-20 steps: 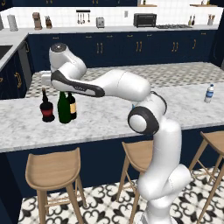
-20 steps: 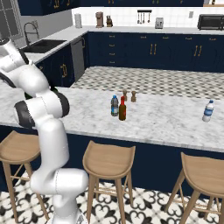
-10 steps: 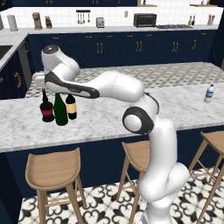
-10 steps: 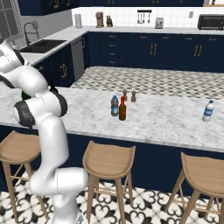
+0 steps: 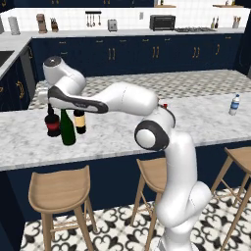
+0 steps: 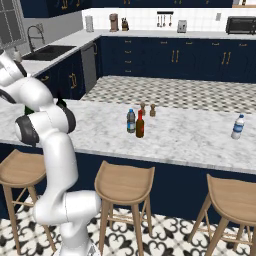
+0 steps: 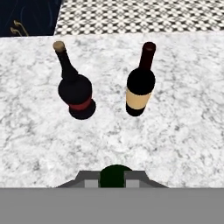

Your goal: Move the plastic bottles in the middle to the plastics group, and the glass bottles in the middle to the glass group.

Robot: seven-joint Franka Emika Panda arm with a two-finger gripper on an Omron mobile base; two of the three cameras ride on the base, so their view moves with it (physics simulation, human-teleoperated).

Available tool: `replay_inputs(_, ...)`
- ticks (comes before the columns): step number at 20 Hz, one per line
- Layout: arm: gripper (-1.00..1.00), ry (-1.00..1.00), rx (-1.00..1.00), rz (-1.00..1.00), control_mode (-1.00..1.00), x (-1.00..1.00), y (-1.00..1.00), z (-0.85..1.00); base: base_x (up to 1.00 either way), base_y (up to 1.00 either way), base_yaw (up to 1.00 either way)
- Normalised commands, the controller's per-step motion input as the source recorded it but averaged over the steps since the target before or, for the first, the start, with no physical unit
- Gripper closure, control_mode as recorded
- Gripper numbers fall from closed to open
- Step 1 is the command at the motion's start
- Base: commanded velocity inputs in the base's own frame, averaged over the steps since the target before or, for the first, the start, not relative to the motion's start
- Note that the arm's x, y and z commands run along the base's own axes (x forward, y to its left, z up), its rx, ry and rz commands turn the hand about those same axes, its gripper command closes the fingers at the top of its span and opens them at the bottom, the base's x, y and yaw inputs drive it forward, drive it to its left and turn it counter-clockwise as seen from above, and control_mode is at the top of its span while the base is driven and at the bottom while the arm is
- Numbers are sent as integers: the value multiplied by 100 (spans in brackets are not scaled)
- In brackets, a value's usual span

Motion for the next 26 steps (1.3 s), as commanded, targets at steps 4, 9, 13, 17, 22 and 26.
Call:
replay_inputs(4, 100, 0, 0, 0, -100, 0, 3, -33, 0, 0, 0)
replay_inputs(9, 100, 0, 0, 0, -100, 0, 5, -22, 0, 0, 0)
replay_inputs(13, 100, 0, 3, 0, -100, 0, 0, -5, 0, 0, 0)
replay_inputs(17, 100, 0, 7, 0, -100, 3, 0, -4, 0, 0, 0)
replay_inputs(22, 100, 0, 3, 0, -100, 8, 0, -14, 0, 0, 0)
replay_inputs(26, 100, 0, 0, 0, -100, 3, 0, -27, 0, 0, 0)
